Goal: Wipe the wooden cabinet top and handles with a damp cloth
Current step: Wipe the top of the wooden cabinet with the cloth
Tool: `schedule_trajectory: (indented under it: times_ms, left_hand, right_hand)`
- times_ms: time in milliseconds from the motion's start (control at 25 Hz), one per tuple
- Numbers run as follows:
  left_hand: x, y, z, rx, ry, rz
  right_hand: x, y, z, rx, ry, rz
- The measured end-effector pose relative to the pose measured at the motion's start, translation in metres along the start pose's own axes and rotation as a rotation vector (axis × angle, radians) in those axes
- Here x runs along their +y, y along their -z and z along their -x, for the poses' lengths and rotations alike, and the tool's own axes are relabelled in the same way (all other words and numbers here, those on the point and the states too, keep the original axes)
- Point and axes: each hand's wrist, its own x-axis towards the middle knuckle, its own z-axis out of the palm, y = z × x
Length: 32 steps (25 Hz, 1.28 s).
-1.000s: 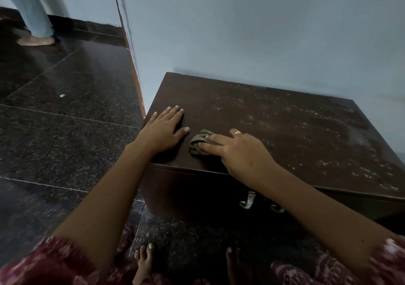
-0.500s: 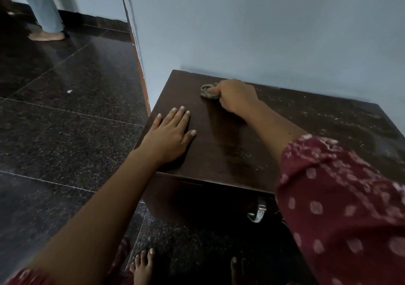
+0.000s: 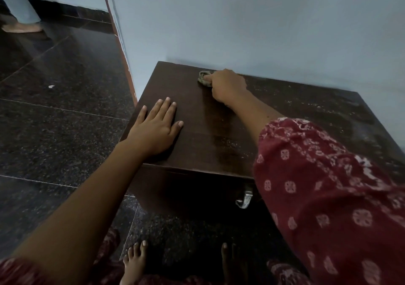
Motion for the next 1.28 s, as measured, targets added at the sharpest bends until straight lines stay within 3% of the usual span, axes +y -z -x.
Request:
schedule_trajectory:
  times_ms: [600,800,1000,1160,1280]
  left_hand:
    - [0.032,0.002,0.003,0.047,-0.088,0.081]
    - [0.04,-0.001,-0.001,0.049,-0.115,0.078]
    - [0.038,0.0,-0.008,0.027,-0.102,0.081]
    - [0.04,-0.002,-0.01,0.053,-0.091,0.066]
    - [0.04,-0.001,-0.011,0.064,-0.089,0.071]
  right_hand:
    - [0.009,-0.002,0.19,0.015,0.341,-0.016]
    - [0.045,-0.018,0.201,0.21,0.536,0.064]
    - [0.058,-0.018,0.179,0.236,0.443,0.08]
    - [0.049,-0.006,0.136,0.072,0.272,0.02]
    - [0.048,-0.004,0.093,0.063,0.192,-0.011]
